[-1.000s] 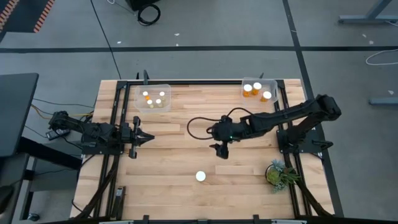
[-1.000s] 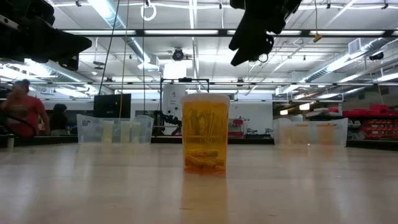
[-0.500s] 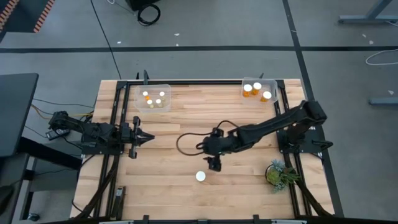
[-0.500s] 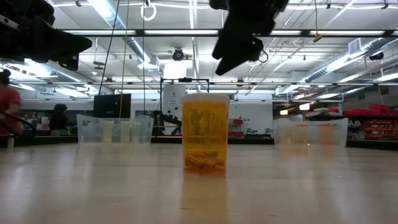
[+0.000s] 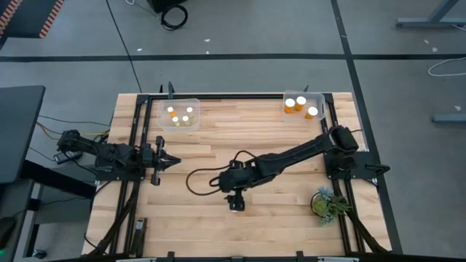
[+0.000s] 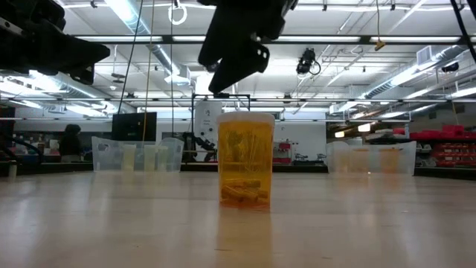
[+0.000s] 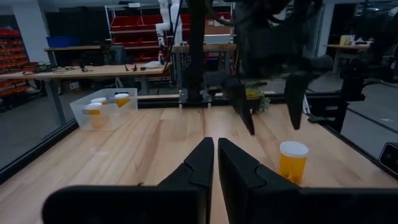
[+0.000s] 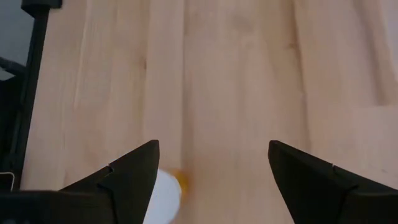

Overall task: Pick and place medicine bottles into bin by pill shape (circle, oval)
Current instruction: Put the orange capsule bottle into the right transparent bin

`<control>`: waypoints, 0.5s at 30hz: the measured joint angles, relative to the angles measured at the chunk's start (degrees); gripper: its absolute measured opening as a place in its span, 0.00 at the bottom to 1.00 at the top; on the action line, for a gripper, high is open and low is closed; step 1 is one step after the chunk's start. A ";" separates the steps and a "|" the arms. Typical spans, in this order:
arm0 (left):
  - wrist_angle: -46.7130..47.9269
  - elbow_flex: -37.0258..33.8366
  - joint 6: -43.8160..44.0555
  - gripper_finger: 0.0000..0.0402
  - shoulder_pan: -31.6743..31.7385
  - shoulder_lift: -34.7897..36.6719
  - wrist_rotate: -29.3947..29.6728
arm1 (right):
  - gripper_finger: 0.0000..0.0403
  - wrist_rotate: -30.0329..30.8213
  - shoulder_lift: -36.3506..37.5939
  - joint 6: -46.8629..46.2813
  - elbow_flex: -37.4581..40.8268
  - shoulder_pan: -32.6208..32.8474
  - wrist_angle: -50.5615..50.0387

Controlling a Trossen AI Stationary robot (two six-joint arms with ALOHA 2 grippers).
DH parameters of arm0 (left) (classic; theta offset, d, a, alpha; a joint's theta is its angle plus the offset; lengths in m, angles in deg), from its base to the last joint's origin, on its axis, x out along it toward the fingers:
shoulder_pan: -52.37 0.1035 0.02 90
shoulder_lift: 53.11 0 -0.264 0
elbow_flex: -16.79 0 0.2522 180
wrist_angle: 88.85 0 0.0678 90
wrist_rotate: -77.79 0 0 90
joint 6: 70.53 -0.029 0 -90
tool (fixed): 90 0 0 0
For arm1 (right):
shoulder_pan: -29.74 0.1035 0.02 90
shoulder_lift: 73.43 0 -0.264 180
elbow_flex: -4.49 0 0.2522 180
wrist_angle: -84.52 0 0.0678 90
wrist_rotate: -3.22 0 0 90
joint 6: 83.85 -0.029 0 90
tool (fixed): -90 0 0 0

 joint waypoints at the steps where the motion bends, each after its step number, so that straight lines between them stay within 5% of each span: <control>1: 0.01 0.01 0.00 0.08 -0.02 0.00 -0.01 | 0.76 -0.58 -0.78 0.00 -0.58 0.04 0.00; 15: 0.01 0.00 0.01 0.06 0.00 0.00 0.00 | 0.76 -4.47 -12.98 2.67 -14.26 3.60 -7.71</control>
